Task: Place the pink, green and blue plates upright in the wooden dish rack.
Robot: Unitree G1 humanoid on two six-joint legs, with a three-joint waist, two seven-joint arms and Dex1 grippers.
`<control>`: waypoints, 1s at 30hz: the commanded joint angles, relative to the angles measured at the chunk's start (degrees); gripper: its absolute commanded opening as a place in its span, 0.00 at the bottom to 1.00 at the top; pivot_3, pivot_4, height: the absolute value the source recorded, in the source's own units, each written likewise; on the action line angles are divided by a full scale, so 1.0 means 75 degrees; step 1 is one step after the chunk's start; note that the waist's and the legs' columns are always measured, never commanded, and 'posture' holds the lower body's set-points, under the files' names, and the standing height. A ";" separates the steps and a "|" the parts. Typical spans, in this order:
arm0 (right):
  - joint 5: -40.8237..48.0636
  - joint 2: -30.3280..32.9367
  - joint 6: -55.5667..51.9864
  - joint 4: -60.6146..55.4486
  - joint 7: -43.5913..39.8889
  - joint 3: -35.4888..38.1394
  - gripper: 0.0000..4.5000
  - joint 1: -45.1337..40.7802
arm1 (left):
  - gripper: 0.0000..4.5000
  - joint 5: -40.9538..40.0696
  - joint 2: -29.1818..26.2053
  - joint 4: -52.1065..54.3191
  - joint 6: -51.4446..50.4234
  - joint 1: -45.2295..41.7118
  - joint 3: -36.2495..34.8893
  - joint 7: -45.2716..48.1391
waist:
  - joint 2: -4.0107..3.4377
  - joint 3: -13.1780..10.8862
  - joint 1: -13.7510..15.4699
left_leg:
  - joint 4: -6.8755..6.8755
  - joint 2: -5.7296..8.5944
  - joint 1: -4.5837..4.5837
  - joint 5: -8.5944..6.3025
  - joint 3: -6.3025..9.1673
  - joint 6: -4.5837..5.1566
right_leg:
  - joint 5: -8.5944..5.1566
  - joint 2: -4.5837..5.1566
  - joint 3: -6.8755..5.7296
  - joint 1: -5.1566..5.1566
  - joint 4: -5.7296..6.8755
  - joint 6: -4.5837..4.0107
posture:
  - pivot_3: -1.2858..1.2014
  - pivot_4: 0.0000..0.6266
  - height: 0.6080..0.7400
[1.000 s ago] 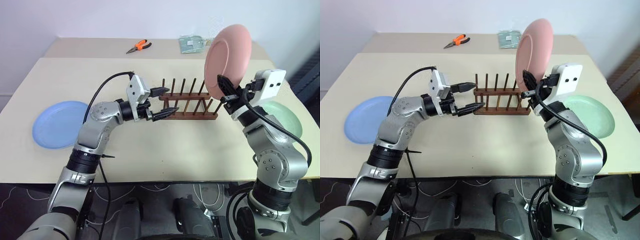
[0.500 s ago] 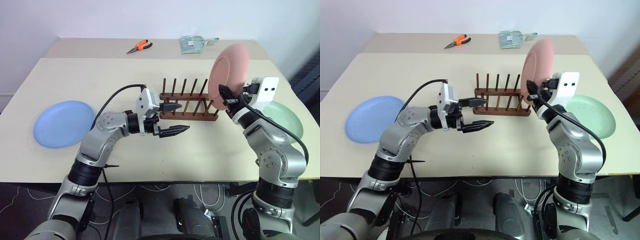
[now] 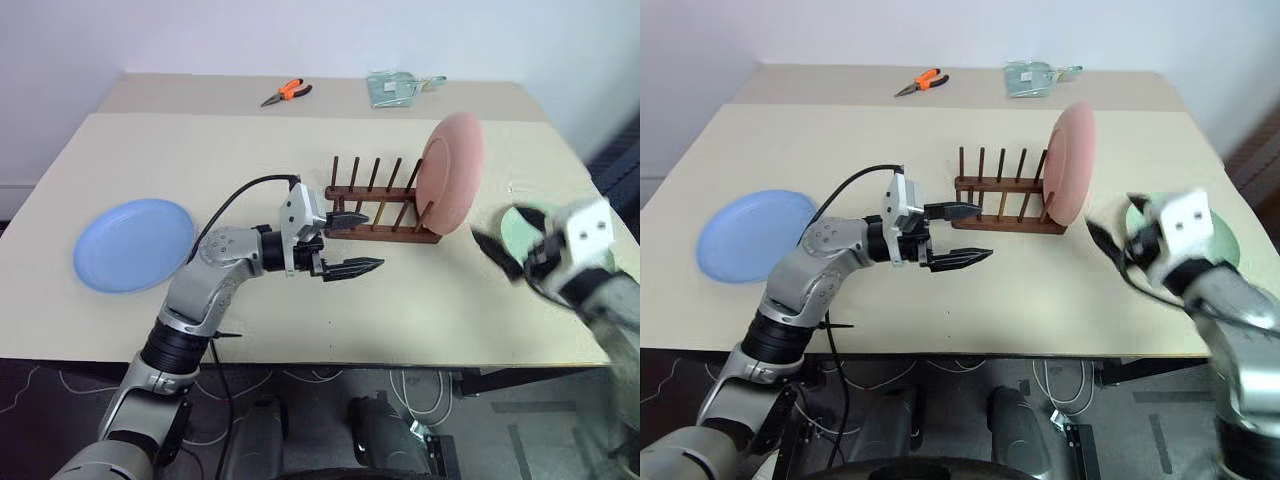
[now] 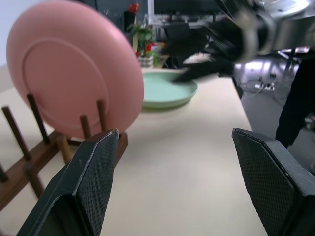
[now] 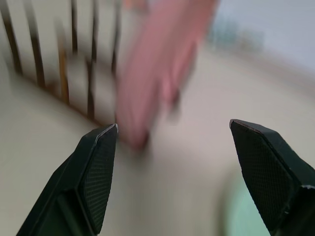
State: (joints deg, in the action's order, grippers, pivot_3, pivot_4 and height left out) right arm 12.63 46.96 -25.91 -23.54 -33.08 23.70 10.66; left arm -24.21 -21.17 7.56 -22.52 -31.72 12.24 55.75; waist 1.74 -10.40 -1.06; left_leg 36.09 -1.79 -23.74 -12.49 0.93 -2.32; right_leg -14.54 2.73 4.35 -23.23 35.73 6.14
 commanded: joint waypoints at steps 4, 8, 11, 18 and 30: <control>-0.2374 0.0695 0.1038 0.1987 0.0985 -0.1054 0.82 -0.0282 | 0.84 0.0129 0.0288 -0.0099 0.0399 -0.0343 0.0131 0.0188 | -0.0001 0.0001 -0.0159 | -0.0002 -0.0002 0.0027 0.0000 -0.0024 0.0000 | 0.0009 0.0001 0.0018 0.0009 -0.0002 -0.0013 | 0.52 0.24 0.94; -0.2709 0.0581 0.1464 0.2907 0.1182 -0.1407 0.64 -0.0715 | 0.84 0.0153 0.0325 -0.0095 0.0391 -0.0328 0.0069 0.0181 | -0.0006 0.0001 -0.0188 | -0.0013 -0.0002 0.0027 -0.0003 -0.0026 0.0006 | 0.0007 -0.0002 0.0022 0.0006 -0.0002 -0.0009 | 0.52 0.24 0.94; -0.2827 0.0537 0.1830 0.3281 0.1252 -0.1549 0.29 -0.0904 | 0.84 0.0152 0.0311 -0.0036 0.0355 -0.0263 0.0039 0.0136 | -0.0006 0.0001 -0.0167 | -0.0014 -0.0002 0.0024 -0.0005 -0.0025 0.0009 | 0.0003 -0.0004 0.0022 0.0006 -0.0002 -0.0002 | 0.52 0.24 0.94; -0.3394 0.0612 0.2688 0.3685 0.1577 -0.1803 0.01 -0.1134 | 0.84 0.0338 0.0388 -0.0069 0.0593 -0.0209 0.0023 -0.0122 | -0.0007 0.0001 -0.0139 | -0.0009 0.0000 0.0023 -0.0005 -0.0025 0.0009 | 0.0003 -0.0003 0.0024 0.0011 -0.0003 -0.0001 | 0.52 0.24 0.94; 0.1673 -0.1114 0.0333 -0.0440 0.1885 0.0358 0.01 -0.4912 | 0.84 0.1519 -0.0140 -0.2590 0.2971 -0.0859 -0.1506 -0.1783 | -0.0018 -0.0008 -0.0185 | -0.0015 -0.0006 0.0036 -0.0005 -0.0018 0.0010 | 0.0006 -0.0021 0.0033 -0.0003 0.0043 0.0012 | 0.52 0.24 0.94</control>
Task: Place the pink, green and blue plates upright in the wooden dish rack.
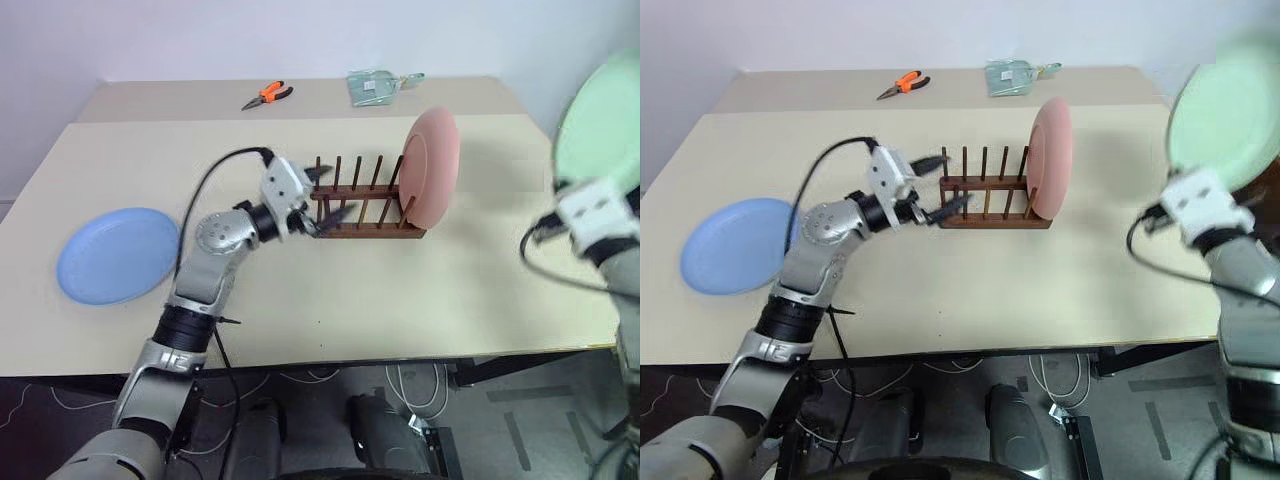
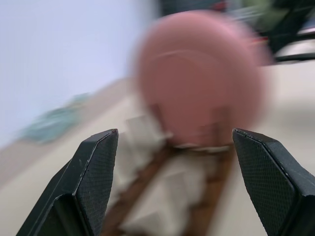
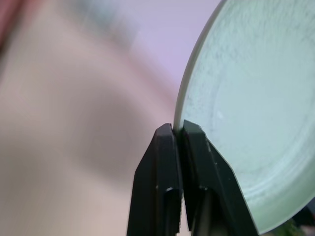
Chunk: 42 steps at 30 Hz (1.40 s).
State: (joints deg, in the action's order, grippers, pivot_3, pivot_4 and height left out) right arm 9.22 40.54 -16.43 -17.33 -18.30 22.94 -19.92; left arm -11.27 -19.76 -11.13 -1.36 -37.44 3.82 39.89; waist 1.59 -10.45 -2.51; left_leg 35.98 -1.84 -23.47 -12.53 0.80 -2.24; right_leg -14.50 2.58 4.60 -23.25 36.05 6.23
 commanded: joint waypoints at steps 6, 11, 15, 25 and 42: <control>0.6918 -0.0742 -0.2813 -0.2729 -0.0005 -0.0058 0.01 -0.1625 | 0.84 -0.0838 -0.1442 0.0452 -0.0842 0.0955 -0.0168 0.2182 | 0.0007 0.0000 0.0064 | -0.0007 -0.0001 -0.0010 -0.0014 0.0006 0.0024 | -0.0006 0.0023 -0.0019 0.0010 -0.0007 -0.0001 | 0.52 0.24 0.94; 0.7828 -0.1354 -0.3235 -0.2382 0.0244 -0.1193 0.01 -0.1713 | 0.84 -0.0895 -0.1616 0.0724 -0.1362 0.1363 -0.0171 0.2414 | 0.0010 -0.0003 0.0085 | 0.0010 -0.0007 -0.0017 -0.0015 0.0000 0.0025 | -0.0009 0.0036 -0.0019 0.0005 -0.0008 -0.0011 | 0.52 0.24 0.94; 0.7303 -0.1343 -0.3214 -0.1482 -0.0207 -0.1596 0.01 -0.1684 | 0.84 -0.0962 -0.1558 0.1004 -0.1676 0.1462 -0.0117 0.2480 | 0.0009 -0.0003 0.0086 | 0.0013 -0.0007 -0.0016 -0.0015 -0.0010 0.0025 | -0.0010 0.0043 -0.0018 0.0004 -0.0010 -0.0014 | 0.52 0.24 0.94; 0.6348 -0.1180 -0.3125 0.0566 -0.1785 -0.1683 0.01 -0.1432 | 0.84 -0.0904 -0.1371 0.1381 -0.1898 0.1588 -0.0104 0.2337 | 0.0009 -0.0003 0.0054 | 0.0003 -0.0006 -0.0018 -0.0015 -0.0016 0.0026 | -0.0010 0.0028 -0.0017 -0.0009 -0.0006 -0.0012 | 0.52 0.24 0.94; 0.4104 -0.0745 -0.2253 0.0546 -0.2586 -0.2147 0.74 -0.1384 | 1.00 -0.0950 -0.1309 0.1300 -0.2237 0.1529 -0.0148 0.2255 | 0.0006 -0.0005 0.0014 | 0.0005 -0.0007 -0.0017 -0.0015 -0.0015 0.0025 | -0.0010 0.0017 -0.0014 -0.0013 -0.0004 -0.0010 | 0.52 0.24 0.94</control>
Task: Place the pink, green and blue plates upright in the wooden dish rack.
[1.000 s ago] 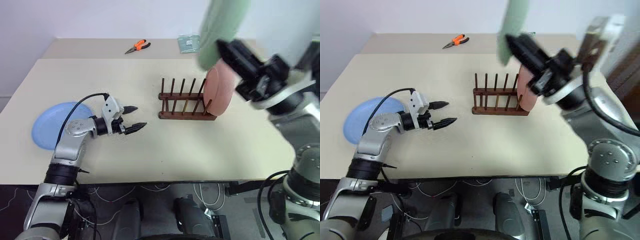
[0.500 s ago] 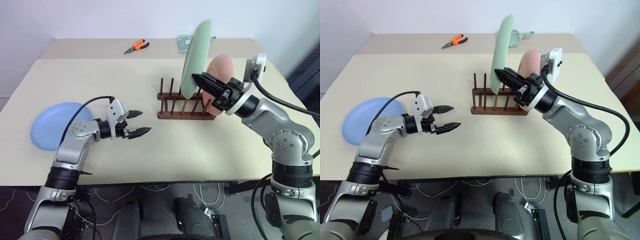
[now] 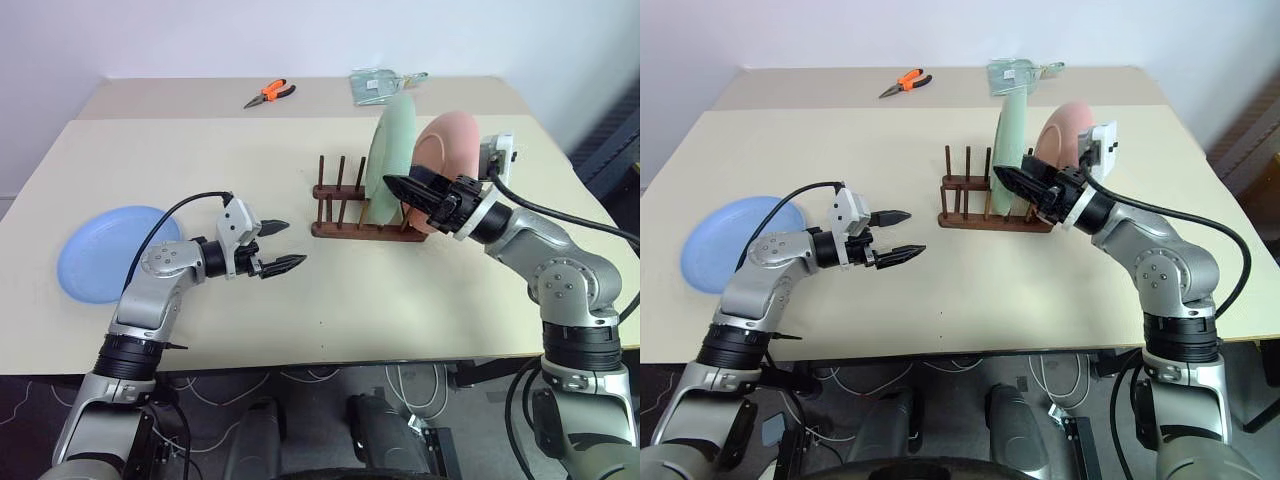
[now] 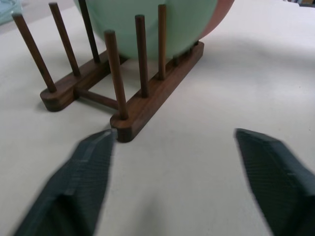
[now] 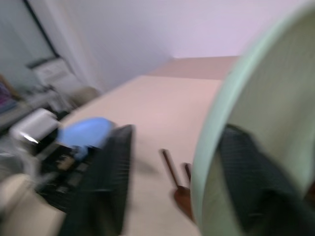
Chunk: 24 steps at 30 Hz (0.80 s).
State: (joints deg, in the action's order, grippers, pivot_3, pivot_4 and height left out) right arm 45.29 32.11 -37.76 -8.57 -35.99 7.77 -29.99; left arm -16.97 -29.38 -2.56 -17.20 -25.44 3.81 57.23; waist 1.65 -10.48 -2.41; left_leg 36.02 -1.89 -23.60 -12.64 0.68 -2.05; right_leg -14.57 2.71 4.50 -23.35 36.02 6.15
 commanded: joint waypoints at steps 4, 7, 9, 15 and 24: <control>-0.1381 0.0914 0.0715 -0.1143 -0.0344 -0.0313 0.74 0.0136 | 1.00 -0.0239 -0.0087 0.0028 -0.0183 -0.0142 -0.0513 -0.0276 | -0.0001 -0.0001 0.0008 | -0.0001 0.0001 -0.0002 0.0000 0.0000 0.0000 | -0.0001 0.0000 0.0000 -0.0002 -0.0001 0.0001 | 0.52 0.24 0.94; -0.1914 0.1487 0.0690 -0.1669 -0.0443 -0.0400 0.74 0.0439 | 1.00 -0.0164 -0.0201 -0.0261 0.0034 -0.0272 -0.0991 -0.0706 | 0.0000 0.0000 0.0016 | -0.0001 0.0000 -0.0002 0.0000 0.0000 0.0000 | -0.0001 0.0001 0.0001 -0.0003 -0.0001 0.0000 | 0.52 0.24 0.94; -0.2151 0.1826 0.0604 -0.1999 -0.0505 -0.0441 0.74 0.0655 | 1.00 -0.0299 -0.0290 -0.0487 -0.0045 -0.0389 -0.1402 -0.0979 | 0.0001 -0.0002 0.0021 | -0.0001 0.0000 -0.0002 0.0000 0.0000 0.0000 | -0.0001 0.0001 0.0000 -0.0004 -0.0002 0.0000 | 0.52 0.24 0.94; -0.2236 0.2098 0.0263 -0.3301 -0.0740 -0.1083 0.98 0.1394 | 1.00 0.0815 -0.1650 -0.3052 0.0648 -0.0980 -0.2894 -0.3668 | 0.0011 -0.0005 -0.0075 | -0.0007 -0.0007 0.0006 0.0000 0.0001 0.0000 | -0.0001 -0.0006 0.0001 -0.0008 0.0004 -0.0001 | 0.52 0.24 0.94; -0.2972 0.1447 0.0648 -0.2873 -0.0765 -0.2001 0.98 0.1259 | 1.00 0.0283 -0.2521 -0.4951 -0.0229 -0.0562 -0.4338 -0.4790 | 0.0039 0.0000 0.0048 | -0.0005 -0.0004 0.0002 -0.0003 -0.0008 0.0000 | 0.0001 0.0012 -0.0004 -0.0009 -0.0002 0.0002 | 0.52 0.24 0.94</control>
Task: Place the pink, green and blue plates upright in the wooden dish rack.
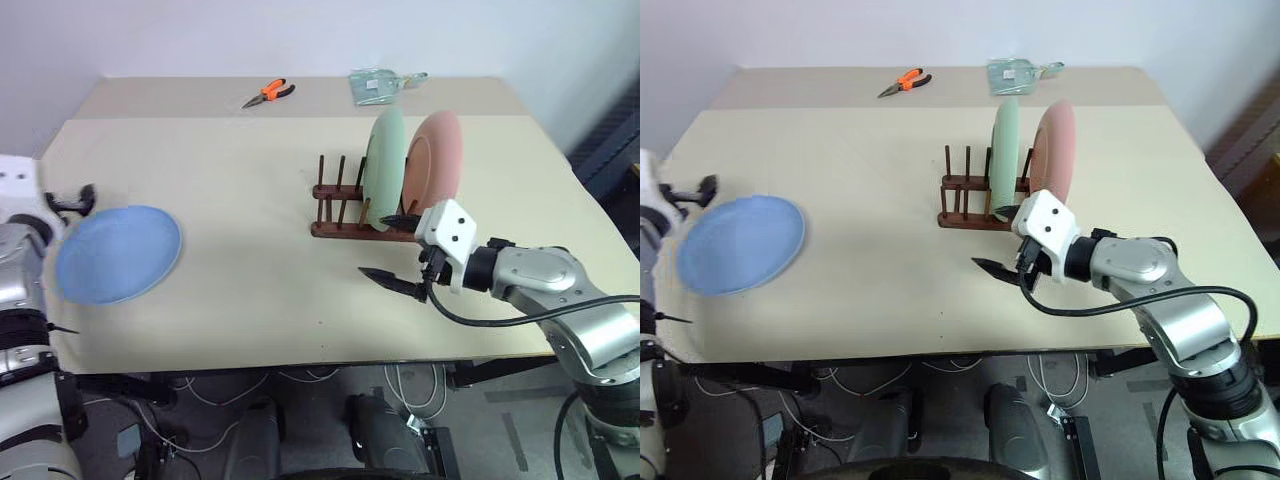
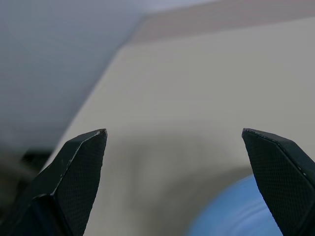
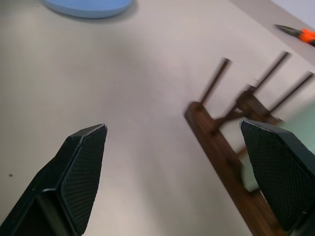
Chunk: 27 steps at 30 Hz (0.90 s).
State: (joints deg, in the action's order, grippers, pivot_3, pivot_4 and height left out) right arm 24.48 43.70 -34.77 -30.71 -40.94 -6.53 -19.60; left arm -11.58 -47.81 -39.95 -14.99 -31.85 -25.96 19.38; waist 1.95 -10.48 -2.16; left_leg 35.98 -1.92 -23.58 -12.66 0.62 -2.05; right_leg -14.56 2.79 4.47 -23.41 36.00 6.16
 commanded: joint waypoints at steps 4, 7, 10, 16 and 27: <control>-0.0413 -0.0203 0.0475 0.0331 -0.0308 -0.0270 0.98 -0.0184 | 1.00 -0.1149 0.0364 0.1345 -0.1533 0.1527 -0.0595 0.0888 | 0.0010 0.0003 0.0055 | -0.0002 0.0002 -0.0001 -0.0001 -0.0008 -0.0003 | 0.0000 0.0021 -0.0003 0.0000 0.0000 -0.0005 | 0.52 0.24 0.94; -0.0472 -0.0291 0.0563 0.0396 -0.0414 -0.0292 1.00 -0.0238 | 0.91 -0.1492 0.0575 0.1957 -0.2284 0.2050 -0.0754 0.0849 | 0.0018 0.0009 0.0096 | -0.0001 -0.0005 0.0000 -0.0001 -0.0007 -0.0005 | 0.0001 0.0026 -0.0009 0.0000 0.0000 -0.0009 | 0.52 0.24 0.94; -0.0543 -0.0383 0.0591 0.0447 -0.0457 -0.0296 1.00 -0.0311 | 0.70 -0.1754 0.0836 0.2373 -0.2768 0.2338 -0.0948 0.0592 | 0.0016 0.0009 0.0130 | -0.0008 -0.0005 0.0004 -0.0002 -0.0014 -0.0005 | 0.0000 0.0052 -0.0009 -0.0002 0.0001 -0.0010 | 0.52 0.24 0.94; -0.0810 -0.0422 0.0614 0.0508 -0.0440 -0.0303 1.00 -0.0370 | 0.01 -0.2113 0.1252 0.2920 -0.3079 0.2244 -0.1085 0.0379 | 0.0011 0.0014 0.0197 | -0.0010 0.0008 0.0007 -0.0002 -0.0033 -0.0005 | -0.0001 0.0112 -0.0050 0.0000 -0.0003 -0.0011 | 0.52 0.24 0.94; -0.2360 -0.0708 0.1582 0.0194 -0.0097 -0.1208 1.00 -0.1203 | 0.01 -0.2161 0.2103 0.5449 -0.2582 0.0274 0.0764 0.0711 | 0.0016 0.0020 0.0198 | 0.0013 0.0015 -0.0095 0.0004 -0.0042 -0.0014 | 0.0012 0.0142 -0.0102 -0.0024 -0.0063 -0.0020 | 0.52 0.24 0.94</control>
State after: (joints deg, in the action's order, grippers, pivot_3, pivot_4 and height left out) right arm 9.75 39.27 -26.05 -26.68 -42.82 -14.23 -26.30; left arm -27.89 -31.27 -3.93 -34.72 -27.09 -22.49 24.09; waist 2.06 -10.34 -0.68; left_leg 36.08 -1.73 -24.36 -12.63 0.29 -2.16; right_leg -14.47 3.83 3.71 -23.65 35.50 6.02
